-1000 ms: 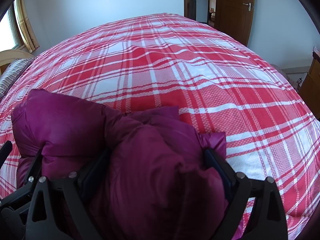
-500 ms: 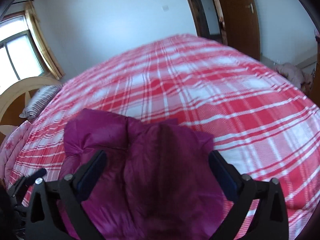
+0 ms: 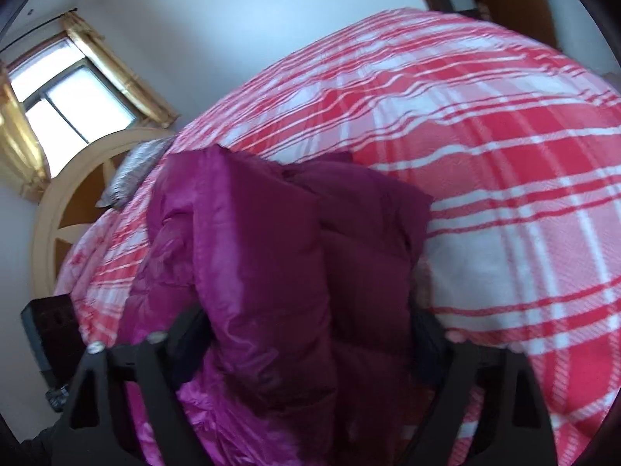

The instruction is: Fold large clothes

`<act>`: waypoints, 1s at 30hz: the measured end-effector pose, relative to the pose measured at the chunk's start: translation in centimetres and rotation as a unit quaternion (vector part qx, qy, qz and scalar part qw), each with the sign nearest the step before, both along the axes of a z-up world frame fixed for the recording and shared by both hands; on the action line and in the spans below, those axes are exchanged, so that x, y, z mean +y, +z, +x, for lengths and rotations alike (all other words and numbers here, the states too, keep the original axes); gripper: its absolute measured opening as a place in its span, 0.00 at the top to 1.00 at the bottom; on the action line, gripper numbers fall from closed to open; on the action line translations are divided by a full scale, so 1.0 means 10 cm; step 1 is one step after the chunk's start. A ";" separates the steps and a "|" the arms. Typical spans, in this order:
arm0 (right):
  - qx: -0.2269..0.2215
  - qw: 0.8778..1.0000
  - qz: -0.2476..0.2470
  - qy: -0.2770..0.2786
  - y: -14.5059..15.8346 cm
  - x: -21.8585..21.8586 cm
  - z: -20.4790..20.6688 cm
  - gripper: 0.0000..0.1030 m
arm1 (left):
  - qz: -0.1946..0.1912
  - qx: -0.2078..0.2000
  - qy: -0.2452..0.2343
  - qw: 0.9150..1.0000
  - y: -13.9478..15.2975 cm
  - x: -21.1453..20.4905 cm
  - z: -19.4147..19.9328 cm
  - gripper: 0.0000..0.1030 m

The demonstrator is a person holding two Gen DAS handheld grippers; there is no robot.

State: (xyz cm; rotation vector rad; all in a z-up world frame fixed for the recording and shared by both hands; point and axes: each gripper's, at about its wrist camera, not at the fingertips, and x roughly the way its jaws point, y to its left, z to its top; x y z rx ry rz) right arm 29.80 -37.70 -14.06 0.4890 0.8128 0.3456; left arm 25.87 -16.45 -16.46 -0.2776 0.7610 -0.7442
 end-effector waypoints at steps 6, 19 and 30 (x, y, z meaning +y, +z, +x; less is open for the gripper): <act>-0.053 0.998 0.022 0.015 0.20 0.09 -0.20 0.72 | 0.026 -0.042 0.002 0.999 0.27 0.02 -0.14 0.52; -0.108 0.981 0.077 0.143 0.93 1.56 0.21 0.77 | 0.040 -0.136 0.121 0.982 1.16 1.55 -0.54 0.57; -0.043 0.959 0.081 0.269 0.56 3.58 0.93 0.78 | 0.116 -0.094 0.260 0.954 0.74 2.97 -0.48 0.57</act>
